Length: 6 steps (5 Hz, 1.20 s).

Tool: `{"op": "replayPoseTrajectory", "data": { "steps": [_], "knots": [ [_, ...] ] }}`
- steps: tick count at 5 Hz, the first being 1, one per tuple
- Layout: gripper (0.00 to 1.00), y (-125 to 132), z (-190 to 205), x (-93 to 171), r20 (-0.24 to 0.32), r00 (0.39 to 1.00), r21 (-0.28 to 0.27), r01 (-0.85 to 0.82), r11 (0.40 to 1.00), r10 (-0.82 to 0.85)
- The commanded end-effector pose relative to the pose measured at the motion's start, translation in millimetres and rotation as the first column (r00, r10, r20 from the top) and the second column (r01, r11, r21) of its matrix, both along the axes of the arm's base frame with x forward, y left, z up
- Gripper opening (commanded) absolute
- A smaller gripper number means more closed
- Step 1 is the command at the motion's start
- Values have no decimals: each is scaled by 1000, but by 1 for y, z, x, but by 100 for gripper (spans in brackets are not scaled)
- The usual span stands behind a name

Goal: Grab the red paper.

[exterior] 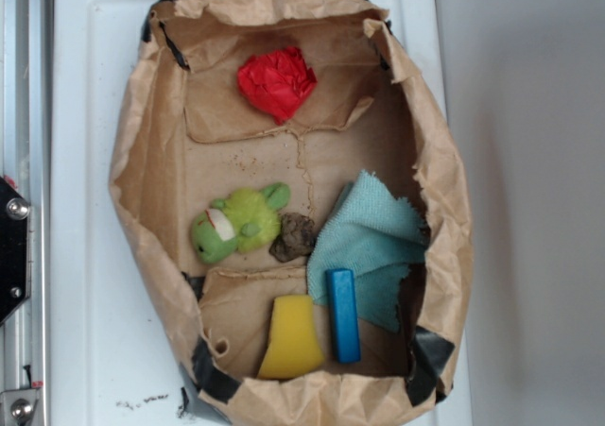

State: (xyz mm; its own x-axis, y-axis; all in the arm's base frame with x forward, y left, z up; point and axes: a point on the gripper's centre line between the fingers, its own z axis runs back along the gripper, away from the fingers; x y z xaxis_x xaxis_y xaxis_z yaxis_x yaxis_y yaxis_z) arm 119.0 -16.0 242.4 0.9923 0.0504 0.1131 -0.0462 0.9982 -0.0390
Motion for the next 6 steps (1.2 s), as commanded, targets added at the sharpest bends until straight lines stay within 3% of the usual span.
{"op": "replayPoseTrajectory", "data": {
  "steps": [1,4,6],
  "knots": [
    [100,0,0,0,0,1000,0,0,1000,0],
    [100,6,-7,43,30,996,13,-79,997,79],
    [100,18,-5,91,75,984,-23,-163,986,164]
  ]
}}
